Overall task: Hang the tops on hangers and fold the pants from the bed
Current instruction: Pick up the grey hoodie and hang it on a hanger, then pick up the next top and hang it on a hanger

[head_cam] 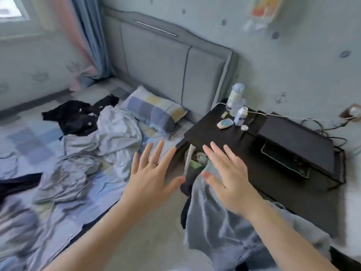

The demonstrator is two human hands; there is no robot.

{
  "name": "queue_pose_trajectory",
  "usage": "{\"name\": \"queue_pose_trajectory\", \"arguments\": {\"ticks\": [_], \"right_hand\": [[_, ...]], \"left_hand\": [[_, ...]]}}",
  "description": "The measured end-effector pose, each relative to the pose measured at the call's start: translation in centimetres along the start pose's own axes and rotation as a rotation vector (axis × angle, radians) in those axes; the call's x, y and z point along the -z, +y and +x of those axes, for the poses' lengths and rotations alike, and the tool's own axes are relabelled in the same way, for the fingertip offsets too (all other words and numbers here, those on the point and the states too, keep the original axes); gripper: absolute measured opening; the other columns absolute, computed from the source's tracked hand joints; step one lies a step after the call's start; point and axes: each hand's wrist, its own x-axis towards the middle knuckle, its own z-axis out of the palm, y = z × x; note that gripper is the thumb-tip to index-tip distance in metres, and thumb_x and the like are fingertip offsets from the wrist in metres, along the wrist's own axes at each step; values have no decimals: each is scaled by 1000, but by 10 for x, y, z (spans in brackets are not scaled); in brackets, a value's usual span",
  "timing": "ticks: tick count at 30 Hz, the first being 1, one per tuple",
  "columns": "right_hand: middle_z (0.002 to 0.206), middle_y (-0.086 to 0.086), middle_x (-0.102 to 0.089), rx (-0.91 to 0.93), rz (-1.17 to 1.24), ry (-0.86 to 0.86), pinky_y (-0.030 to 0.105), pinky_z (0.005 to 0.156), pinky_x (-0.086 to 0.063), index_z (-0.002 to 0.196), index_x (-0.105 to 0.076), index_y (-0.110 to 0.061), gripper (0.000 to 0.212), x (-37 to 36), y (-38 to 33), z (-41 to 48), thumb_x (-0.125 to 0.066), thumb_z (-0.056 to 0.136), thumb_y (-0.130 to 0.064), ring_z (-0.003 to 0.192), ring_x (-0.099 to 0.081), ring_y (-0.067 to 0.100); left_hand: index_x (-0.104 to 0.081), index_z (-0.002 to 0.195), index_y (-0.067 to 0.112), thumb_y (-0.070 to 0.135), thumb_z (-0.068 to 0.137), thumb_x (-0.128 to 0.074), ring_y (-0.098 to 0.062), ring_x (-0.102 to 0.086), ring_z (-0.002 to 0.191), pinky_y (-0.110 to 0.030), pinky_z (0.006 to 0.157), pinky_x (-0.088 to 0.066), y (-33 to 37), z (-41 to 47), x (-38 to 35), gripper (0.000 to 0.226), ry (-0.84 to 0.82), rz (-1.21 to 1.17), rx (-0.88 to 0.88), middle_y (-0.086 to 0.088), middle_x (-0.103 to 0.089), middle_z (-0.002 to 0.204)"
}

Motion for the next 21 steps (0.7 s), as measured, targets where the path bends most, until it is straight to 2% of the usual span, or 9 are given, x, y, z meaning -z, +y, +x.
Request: {"name": "queue_pose_trajectory", "arguments": {"ticks": [4,7,10,15,17,21], "right_hand": [[166,-21,-6,88,0,-151,40,123,1,156,-13,-48,64,-69,-48,41,-26,96,-68,154,6,11],[163,-26,-1,138,17,-276,42,123,4,156,-10,-49,63,-109,-73,68,-30,99,-63,153,9,8],[164,-28,0,174,32,-382,43,123,5,155,-6,-53,63,-142,-91,94,-25,96,-67,152,12,4],[163,-28,-2,227,29,-490,40,121,4,150,-5,-61,68,-186,-113,154,-12,84,-79,151,10,2],[162,-28,-5,239,26,-511,38,120,3,152,-7,-58,69,-204,-121,186,-16,86,-78,151,7,2],[162,-28,-6,266,11,-609,38,120,0,153,-9,-54,59,-237,-147,256,-32,100,-62,152,5,2]], "left_hand": [[2,156,49,84,80,-11,-14,22,152,-46,122,10,-85,-49,-3,84,-23,-19,267,13,14,167],[0,156,49,86,75,-6,-14,22,152,-47,123,9,-132,-75,-7,89,-33,-52,434,13,13,167],[0,156,49,88,73,-5,-12,21,152,-47,123,8,-171,-90,-9,92,-21,-106,574,14,12,167],[1,157,48,88,75,-5,-13,18,152,-47,123,6,-234,-82,-8,92,-31,-119,707,13,10,167],[0,157,48,87,78,-9,-14,16,153,-48,123,5,-264,-69,-6,88,-43,-123,740,14,10,167],[-4,157,47,78,91,-26,-14,15,153,-48,123,3,-320,-41,2,76,-75,-129,813,13,7,168]]}}
